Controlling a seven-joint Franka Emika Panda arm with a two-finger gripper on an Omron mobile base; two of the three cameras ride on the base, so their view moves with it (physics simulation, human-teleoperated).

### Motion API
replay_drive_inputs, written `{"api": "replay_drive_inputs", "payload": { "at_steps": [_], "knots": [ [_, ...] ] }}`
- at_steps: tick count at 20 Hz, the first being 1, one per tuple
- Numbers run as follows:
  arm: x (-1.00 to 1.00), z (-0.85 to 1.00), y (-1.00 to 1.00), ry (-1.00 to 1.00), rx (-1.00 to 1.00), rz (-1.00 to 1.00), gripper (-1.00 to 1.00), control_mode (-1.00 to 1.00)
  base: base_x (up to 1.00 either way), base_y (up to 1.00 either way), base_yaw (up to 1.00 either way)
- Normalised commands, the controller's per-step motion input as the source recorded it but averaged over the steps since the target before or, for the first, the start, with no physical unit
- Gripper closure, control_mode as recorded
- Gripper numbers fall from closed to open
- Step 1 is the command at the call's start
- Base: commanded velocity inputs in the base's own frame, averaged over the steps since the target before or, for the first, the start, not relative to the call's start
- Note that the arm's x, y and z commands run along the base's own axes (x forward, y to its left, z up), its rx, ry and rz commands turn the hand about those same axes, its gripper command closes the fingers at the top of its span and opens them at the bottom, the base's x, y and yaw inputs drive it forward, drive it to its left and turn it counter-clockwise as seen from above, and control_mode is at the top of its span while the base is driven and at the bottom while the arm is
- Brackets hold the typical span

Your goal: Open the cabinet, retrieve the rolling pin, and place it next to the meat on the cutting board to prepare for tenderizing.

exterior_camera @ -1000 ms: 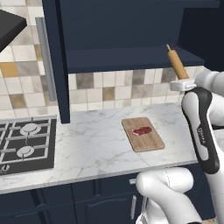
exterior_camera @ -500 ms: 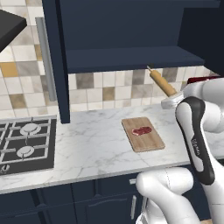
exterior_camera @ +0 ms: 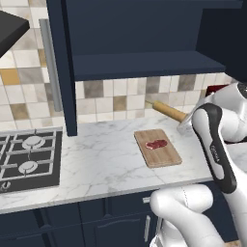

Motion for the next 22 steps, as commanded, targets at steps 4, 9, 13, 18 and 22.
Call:
{"api": "replay_drive_inputs", "payload": {
  "at_steps": [4,9,13,18,22],
  "knots": [
    [0.01,-0.59,-0.02,0.08,-0.08,0.27,1.0,-1.0,0.0,0.0,0.0],
    [0.0,-0.45,-0.1,0.06,-0.06,0.27,1.0,-1.0,0.0,0.0,0.0],
    [0.02,-0.28,-0.23,0.11,-0.07,0.2,1.0,-1.0,0.0,0.0,0.0],
    [0.11,-0.36,-0.19,0.12,-0.08,0.18,1.0,-1.0,0.0,0.0,0.0],
    [0.26,-0.4,-0.11,0.1,-0.09,0.16,1.0,-1.0,0.0,0.0,0.0]
  ]
}}
